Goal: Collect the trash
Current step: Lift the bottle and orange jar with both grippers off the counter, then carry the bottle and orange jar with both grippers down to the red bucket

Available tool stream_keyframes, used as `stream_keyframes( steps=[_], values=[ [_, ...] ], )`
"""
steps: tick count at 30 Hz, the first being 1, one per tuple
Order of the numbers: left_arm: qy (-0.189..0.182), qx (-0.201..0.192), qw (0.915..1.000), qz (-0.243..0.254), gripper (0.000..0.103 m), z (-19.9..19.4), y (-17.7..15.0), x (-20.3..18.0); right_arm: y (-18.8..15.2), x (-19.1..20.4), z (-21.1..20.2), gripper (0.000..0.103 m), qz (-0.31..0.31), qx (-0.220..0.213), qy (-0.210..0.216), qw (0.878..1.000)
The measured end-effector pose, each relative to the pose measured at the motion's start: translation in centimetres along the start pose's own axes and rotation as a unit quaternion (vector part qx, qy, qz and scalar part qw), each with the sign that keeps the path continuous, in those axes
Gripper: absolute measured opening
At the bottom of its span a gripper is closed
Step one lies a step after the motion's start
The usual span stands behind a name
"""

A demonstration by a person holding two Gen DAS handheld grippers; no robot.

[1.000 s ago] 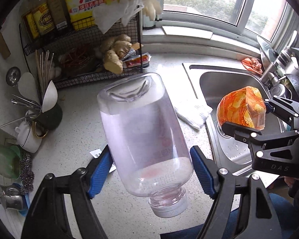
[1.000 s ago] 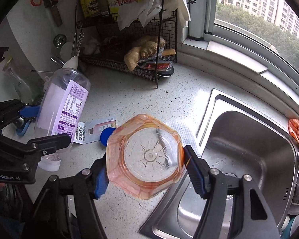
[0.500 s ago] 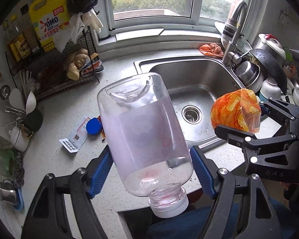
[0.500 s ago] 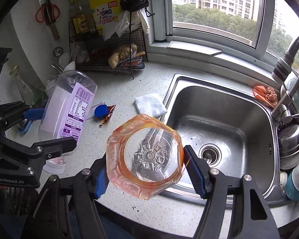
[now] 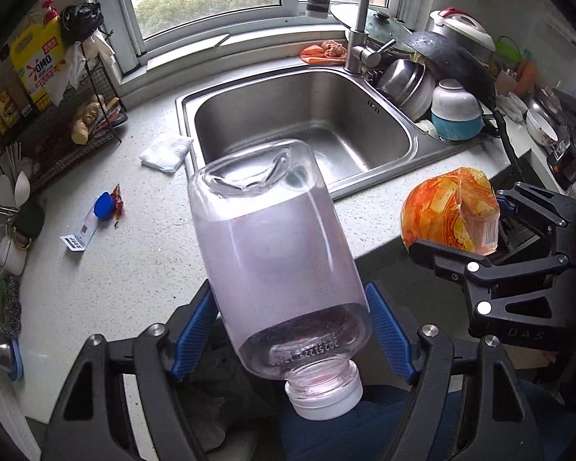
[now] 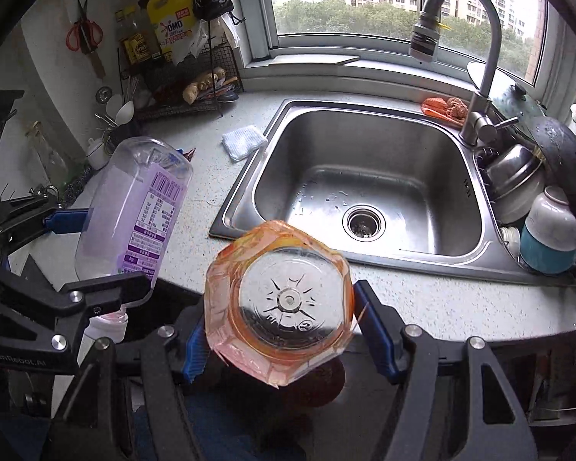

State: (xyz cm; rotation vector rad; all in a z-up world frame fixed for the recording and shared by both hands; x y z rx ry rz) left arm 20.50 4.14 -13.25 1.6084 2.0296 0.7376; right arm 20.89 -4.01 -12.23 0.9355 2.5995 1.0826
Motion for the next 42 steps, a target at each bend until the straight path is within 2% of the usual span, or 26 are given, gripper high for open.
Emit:
stream_keyframes(
  steps=[6, 12, 15, 27, 36, 42],
  values=[
    [-0.027, 0.024, 0.9993, 0.01, 0.075, 0.9, -2.7, -4.2, -4.5, -2.2, -1.9, 0.065, 0.028, 0.023, -0.026, 0.999],
    [-0.045, 0.057, 0.9972, 0.019, 0.075, 4.0, -6.2, -6.1, -7.9, -3.7, -2.0, 0.065, 0.058, 0.036, -0.06, 0.996],
    [-0.061, 0.08, 0.9947, 0.021, 0.075, 6.5, -8.8, -7.1, -10.5, -4.5, -0.5, 0.065, 0.082, 0.051, -0.064, 0.993],
    [-0.071, 0.151, 0.9858, 0.017, 0.075, 16.8, -17.6, -8.4, -20.1, -7.1, 7.2, 0.065, 0.109, 0.118, -0.078, 0.984],
    [-0.072, 0.177, 0.981, 0.03, 0.075, 23.9, -22.2, -9.1, -26.7, -9.3, 12.3, 0.065, 0.134, 0.151, -0.084, 0.976],
    [-0.082, 0.166, 0.9821, 0.033, 0.076, 26.4, -22.9, -10.2, -28.2, -10.3, 13.1, 0.065, 0.138, 0.159, -0.091, 0.973]
  ],
)
Point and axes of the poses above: each gripper's, at about its wrist camera, not at the fingertips, and z roughly the way its jaws point, x to its left, y to its top, the point moved 9 cm from there along z, roughly the way its jaws point, and after that the axes turned 14 degrees about -x, right-handed, at the moved point
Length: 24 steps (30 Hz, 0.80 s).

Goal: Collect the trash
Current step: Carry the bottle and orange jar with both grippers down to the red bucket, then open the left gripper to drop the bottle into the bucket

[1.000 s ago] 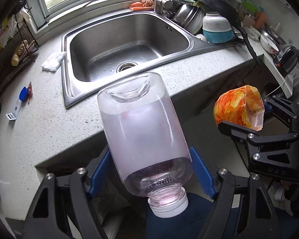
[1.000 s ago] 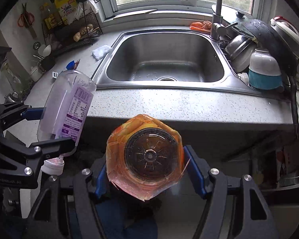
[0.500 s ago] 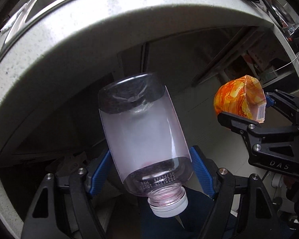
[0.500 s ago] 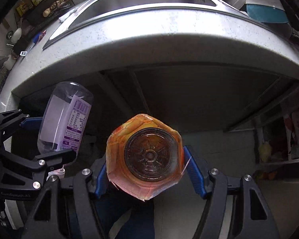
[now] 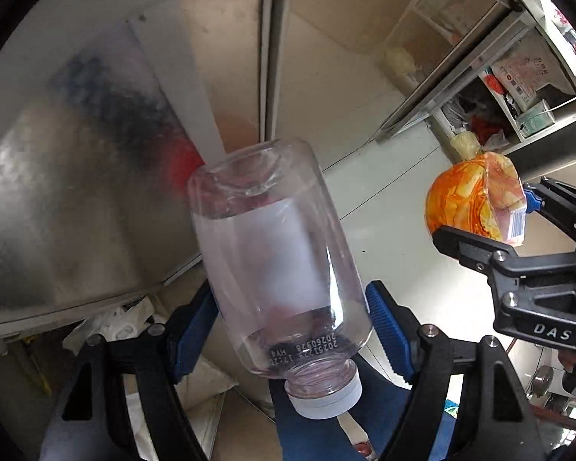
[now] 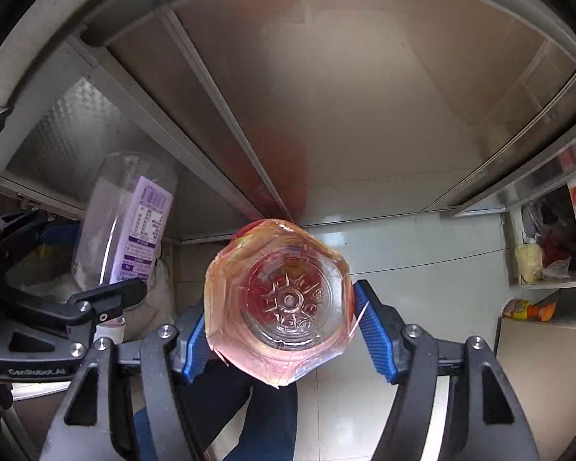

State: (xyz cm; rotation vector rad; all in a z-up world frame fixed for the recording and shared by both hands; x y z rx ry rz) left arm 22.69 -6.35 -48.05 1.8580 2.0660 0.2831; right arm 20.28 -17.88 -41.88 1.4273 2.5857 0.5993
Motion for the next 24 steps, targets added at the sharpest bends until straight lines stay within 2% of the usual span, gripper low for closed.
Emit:
stream_keyframes(
  steps=[4, 5, 8, 12, 24],
  values=[
    [-0.004, 0.001, 1.0, -0.001, 0.078, 0.9, -0.3, 0.3, -0.7, 0.1, 0.3, 0.065, 0.008, 0.004, -0.003, 1.0],
    [-0.007, 0.001, 1.0, -0.001, 0.085, 0.9, -0.5, 0.3, -0.9, 0.0, 0.4, 0.065, 0.01, 0.007, -0.005, 1.0],
    [-0.016, -0.01, 0.9998, -0.005, 0.088, 0.2, -0.5, 0.7, -1.1, 0.7, 0.7, 0.065, 0.02, 0.012, -0.005, 1.0],
    [-0.015, -0.017, 0.9997, -0.002, 0.103, -0.5, -0.7, 0.8, -1.3, 0.6, 0.9, 0.065, 0.024, 0.013, -0.004, 1.0],
    [0.022, -0.021, 0.9992, -0.027, 0.103, -3.1, -2.5, 3.2, -0.7, 2.4, 1.7, 0.065, -0.004, 0.011, 0.019, 1.0]
  ],
)
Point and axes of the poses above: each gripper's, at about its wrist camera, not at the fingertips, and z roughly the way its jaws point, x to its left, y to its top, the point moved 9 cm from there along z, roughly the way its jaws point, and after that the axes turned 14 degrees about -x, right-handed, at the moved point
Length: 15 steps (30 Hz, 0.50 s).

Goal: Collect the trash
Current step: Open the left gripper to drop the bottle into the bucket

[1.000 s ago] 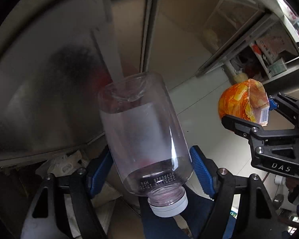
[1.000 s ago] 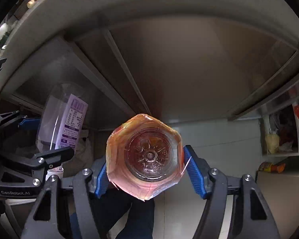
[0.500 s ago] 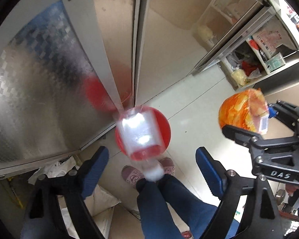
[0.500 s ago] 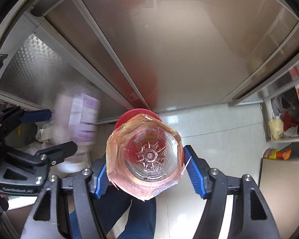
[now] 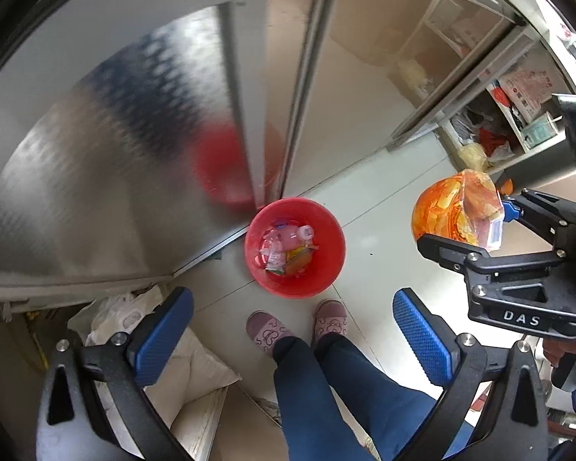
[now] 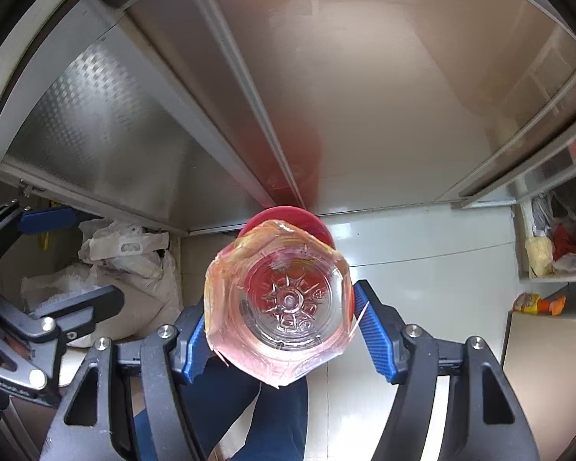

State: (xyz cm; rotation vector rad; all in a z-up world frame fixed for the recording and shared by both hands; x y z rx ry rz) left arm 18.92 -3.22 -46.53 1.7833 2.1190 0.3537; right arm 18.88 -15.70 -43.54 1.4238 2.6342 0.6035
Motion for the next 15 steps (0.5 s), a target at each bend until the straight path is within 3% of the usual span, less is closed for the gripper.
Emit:
stream_keyframes(
  steps=[15],
  values=[
    [0.045, -0.006, 0.9979, -0.047, 0.103, -1.4, -1.5, 4.5, 0.0, 1.8, 2.3, 0.066, -0.045, 0.008, 0.022, 0.999]
  ],
)
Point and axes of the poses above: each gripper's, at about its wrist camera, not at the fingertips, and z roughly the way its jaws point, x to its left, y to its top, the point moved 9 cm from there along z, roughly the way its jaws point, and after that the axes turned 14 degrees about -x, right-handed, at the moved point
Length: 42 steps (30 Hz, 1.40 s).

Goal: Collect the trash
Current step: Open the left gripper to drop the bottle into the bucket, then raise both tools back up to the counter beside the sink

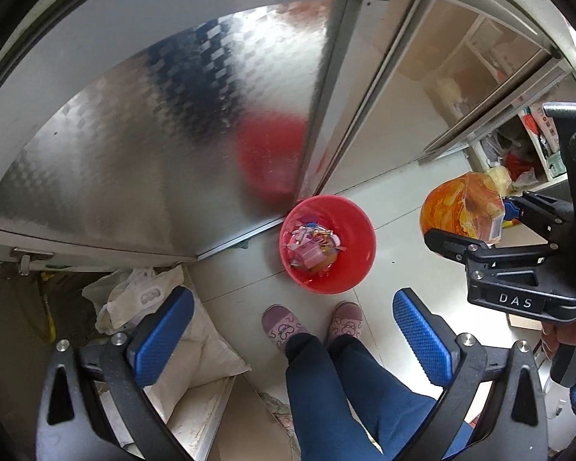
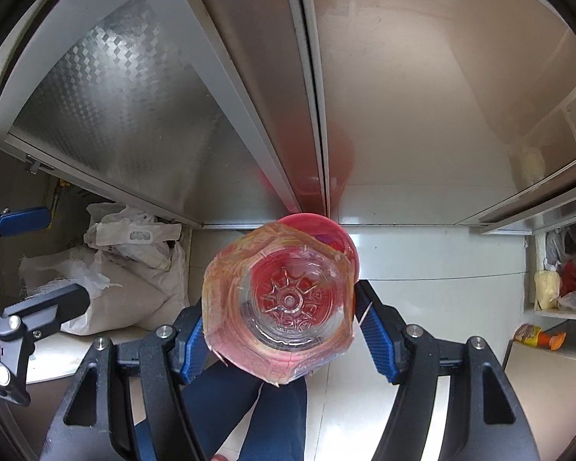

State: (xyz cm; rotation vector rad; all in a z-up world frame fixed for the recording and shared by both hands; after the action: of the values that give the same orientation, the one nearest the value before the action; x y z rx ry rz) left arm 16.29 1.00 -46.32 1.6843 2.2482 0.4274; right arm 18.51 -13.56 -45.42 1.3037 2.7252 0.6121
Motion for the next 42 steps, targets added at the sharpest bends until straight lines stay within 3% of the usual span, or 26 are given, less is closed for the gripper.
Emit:
stream_keyframes(
  steps=[1, 4, 10, 16, 24, 33, 42],
  values=[
    [0.0, 0.0, 1.0, 0.0, 0.103, -0.1, 0.0, 0.1, -0.2, 0.2, 0.1, 0.067, -0.001, 0.001, -0.001, 1.0],
    [0.0, -0.001, 1.0, 0.003, 0.103, -0.4, -0.2, 0.2, -0.1, 0.1, 0.1, 0.094, -0.009, -0.009, -0.009, 1.0],
    [0.0, 0.0, 1.0, 0.006, 0.103, -1.5, 0.1, -0.1, -0.1, 0.3, -1.1, 0.102, -0.005, -0.016, -0.011, 1.0],
    [0.004, -0.037, 0.9993, 0.007, 0.103, -7.0, 2.9, -0.4, 1.3, 0.4, -5.9, 0.102, -0.009, -0.043, -0.018, 0.999],
    [0.002, -0.104, 0.9945, 0.017, 0.103, -17.0, 7.6, -2.4, 5.5, 1.9, -16.3, 0.103, -0.019, -0.098, -0.045, 0.994],
    [0.022, -0.192, 0.981, 0.012, 0.103, -25.9, 12.9, -2.9, 10.7, 3.6, -24.8, 0.102, -0.032, -0.169, -0.043, 0.984],
    [0.041, -0.25, 0.9673, -0.007, 0.103, -31.3, 16.4, -1.7, 14.9, 4.7, -29.7, 0.102, -0.063, -0.225, -0.042, 0.971]
  ],
)
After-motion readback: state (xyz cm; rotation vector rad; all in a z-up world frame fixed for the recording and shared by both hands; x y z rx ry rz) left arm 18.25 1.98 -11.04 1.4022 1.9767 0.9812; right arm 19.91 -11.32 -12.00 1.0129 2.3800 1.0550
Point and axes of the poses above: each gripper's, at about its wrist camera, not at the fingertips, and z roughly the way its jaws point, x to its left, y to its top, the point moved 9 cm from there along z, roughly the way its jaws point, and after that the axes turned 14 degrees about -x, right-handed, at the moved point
